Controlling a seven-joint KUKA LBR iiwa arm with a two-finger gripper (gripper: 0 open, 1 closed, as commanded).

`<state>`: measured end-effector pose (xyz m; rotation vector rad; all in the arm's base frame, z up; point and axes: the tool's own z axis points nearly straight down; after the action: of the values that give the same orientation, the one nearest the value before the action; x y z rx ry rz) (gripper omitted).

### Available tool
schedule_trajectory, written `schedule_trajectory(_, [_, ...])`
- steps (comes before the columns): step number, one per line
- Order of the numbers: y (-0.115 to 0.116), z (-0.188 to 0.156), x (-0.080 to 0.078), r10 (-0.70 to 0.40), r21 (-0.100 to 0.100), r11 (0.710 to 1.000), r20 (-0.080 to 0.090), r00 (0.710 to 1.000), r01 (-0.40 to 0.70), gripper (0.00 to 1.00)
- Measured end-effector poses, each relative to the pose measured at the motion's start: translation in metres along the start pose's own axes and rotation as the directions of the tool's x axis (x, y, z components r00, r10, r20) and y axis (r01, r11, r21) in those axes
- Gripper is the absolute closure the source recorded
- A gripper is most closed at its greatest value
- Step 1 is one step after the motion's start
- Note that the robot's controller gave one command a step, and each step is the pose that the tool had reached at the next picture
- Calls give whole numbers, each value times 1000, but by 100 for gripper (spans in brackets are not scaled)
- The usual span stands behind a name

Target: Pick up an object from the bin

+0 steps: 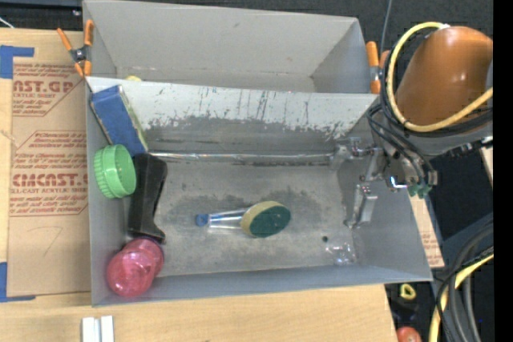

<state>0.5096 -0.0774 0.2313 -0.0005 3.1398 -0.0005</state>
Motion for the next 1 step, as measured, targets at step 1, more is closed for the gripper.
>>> schedule_trajectory(1, [0,0,0,0,0,1000,0,1000,0,0])
